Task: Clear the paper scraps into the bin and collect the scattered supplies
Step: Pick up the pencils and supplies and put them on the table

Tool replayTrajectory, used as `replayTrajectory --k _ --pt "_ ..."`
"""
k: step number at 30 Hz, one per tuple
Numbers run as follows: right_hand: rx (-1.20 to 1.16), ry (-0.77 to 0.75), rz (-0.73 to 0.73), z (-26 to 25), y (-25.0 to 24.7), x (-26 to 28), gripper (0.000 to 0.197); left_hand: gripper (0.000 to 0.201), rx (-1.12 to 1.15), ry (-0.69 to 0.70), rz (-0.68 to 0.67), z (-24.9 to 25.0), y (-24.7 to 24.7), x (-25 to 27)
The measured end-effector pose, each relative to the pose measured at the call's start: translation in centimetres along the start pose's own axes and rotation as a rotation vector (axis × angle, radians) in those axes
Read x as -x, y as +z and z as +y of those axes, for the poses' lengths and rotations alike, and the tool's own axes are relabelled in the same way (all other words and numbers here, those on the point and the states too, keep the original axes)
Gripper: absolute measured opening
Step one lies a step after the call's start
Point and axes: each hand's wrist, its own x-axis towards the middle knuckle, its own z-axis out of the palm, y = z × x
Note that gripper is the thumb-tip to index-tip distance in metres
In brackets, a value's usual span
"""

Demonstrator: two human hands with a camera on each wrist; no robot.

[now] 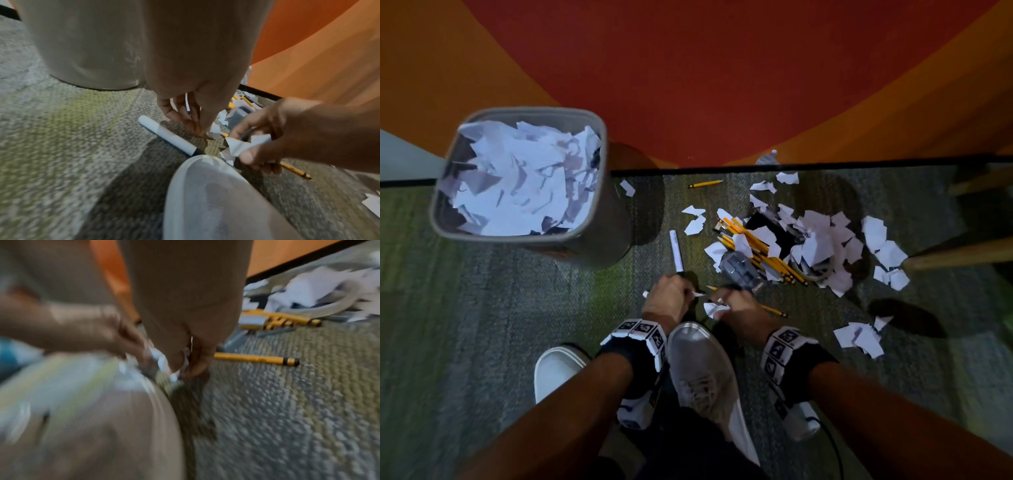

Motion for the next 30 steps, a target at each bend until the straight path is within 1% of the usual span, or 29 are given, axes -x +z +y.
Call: replayTrajectory --k 1,4,9,11,14,16,18,20,22,24,26,27,28,30 --pt "0.06 0.017 -0.004 0.0 0.8 -0.3 0.036 0.015 -0.008 -0.004 -0.005 -0.6 0.0 0.1" --pt "0.243 0.005 0.023 0.4 2.1 -1.1 0.047 0.013 0.021 -0.01 -0.002 -2.0 -0.1 0.6" --pt "0.335 -0.008 0.014 0.4 2.5 -1.6 0.048 0.014 0.047 -0.01 0.001 -3.0 -0.5 0.9" --pt "0.286 0.019 0.011 -0.2 2.0 -1.9 0.042 0.015 0.057 0.003 0.005 -3.1 -0.8 0.6" --pt "0.128 0.103 -0.003 -1.1 0.7 -2.3 0.029 0.017 0.044 0.038 0.01 -2.2 -2.0 0.5" --pt "-0.014 0.05 0.049 -1.5 -0.1 -2.5 0.023 0.018 0.032 0.074 0.007 -1.2 -3.5 0.6" --pt "-0.089 -0.048 0.114 -1.6 -1.5 -2.7 0.02 0.016 0.003 0.137 0.011 0.0 -5.4 0.7" --pt "-0.124 -0.126 0.151 -3.9 -3.9 -2.0 0.019 0.015 -0.051 0.188 0.026 1.1 -7.8 1.2" --pt "-0.109 -0.185 0.185 -6.4 -6.5 -1.7 0.021 0.017 -0.094 0.213 0.038 2.2 -10.5 2.3" --pt "-0.184 -0.231 0.232 -9.0 -8.8 -1.6 0.012 0.016 -0.112 0.233 0.068 3.3 -13.9 4.0" --pt "-0.246 -0.257 0.293 -12.0 -10.7 -1.4 0.022 0.016 -0.143 0.285 0.086 4.5 -17.6 6.2" --pt "-0.251 -0.274 0.315 -13.7 -11.6 -1.2 0.023 0.018 -0.176 0.309 0.084 5.0 -19.5 7.3" --pt "-0.253 -0.294 0.328 -15.6 -12.3 -0.9 0.022 0.02 -0.196 0.323 0.085 5.5 -21.5 8.4" --pt "-0.236 -0.37 0.332 -19.6 -13.7 -0.4 0.018 0.027 -0.168 0.321 0.123 6.2 -25.5 10.4"
